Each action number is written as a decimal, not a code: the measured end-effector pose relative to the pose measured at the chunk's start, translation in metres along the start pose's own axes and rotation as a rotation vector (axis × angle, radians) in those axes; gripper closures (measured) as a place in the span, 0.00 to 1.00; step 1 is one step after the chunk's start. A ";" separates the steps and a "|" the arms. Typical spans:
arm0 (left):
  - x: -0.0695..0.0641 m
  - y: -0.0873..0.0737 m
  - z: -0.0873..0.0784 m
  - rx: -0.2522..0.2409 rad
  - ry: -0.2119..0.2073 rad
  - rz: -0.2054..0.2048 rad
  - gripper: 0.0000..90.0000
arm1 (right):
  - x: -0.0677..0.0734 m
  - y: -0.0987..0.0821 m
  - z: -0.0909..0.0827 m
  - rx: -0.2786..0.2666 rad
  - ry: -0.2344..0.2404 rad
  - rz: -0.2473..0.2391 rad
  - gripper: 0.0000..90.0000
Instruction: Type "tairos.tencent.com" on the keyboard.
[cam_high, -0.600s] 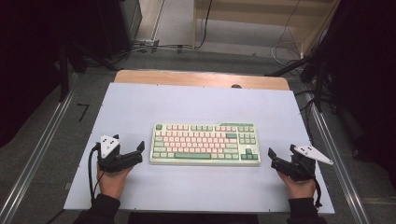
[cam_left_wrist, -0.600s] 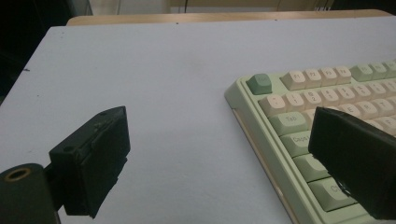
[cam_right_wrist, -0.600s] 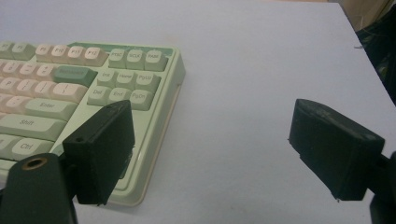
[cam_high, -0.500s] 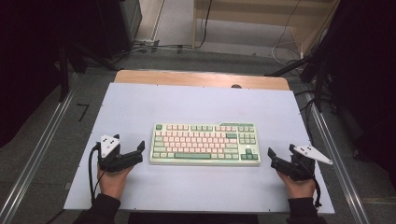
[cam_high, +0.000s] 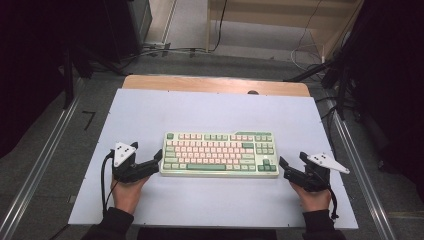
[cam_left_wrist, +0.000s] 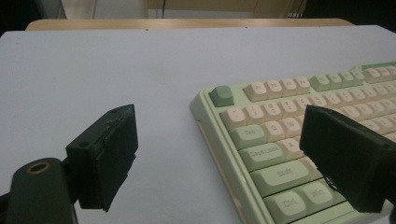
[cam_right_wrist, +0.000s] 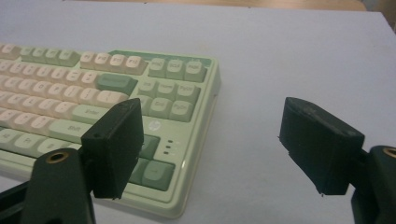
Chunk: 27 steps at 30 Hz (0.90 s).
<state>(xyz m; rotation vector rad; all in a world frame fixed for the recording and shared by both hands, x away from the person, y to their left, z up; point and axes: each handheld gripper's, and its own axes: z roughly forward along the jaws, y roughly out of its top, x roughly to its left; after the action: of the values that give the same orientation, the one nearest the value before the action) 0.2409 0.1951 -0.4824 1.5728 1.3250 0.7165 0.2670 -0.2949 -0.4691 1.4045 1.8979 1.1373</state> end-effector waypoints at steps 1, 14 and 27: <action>-0.004 0.002 0.003 0.002 -0.010 0.010 0.14 | 0.002 0.001 0.001 0.001 0.007 -0.004 0.23; -0.028 0.007 0.020 0.016 -0.069 0.050 0.16 | 0.027 0.008 0.015 0.011 0.067 -0.050 0.23; -0.029 0.011 0.027 0.021 -0.077 0.032 0.19 | 0.039 0.011 0.022 0.019 0.110 -0.079 0.32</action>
<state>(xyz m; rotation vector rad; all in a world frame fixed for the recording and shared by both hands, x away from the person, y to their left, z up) 0.2618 0.1595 -0.4797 1.6254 1.2574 0.6566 0.2770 -0.2501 -0.4685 1.2886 2.0264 1.1831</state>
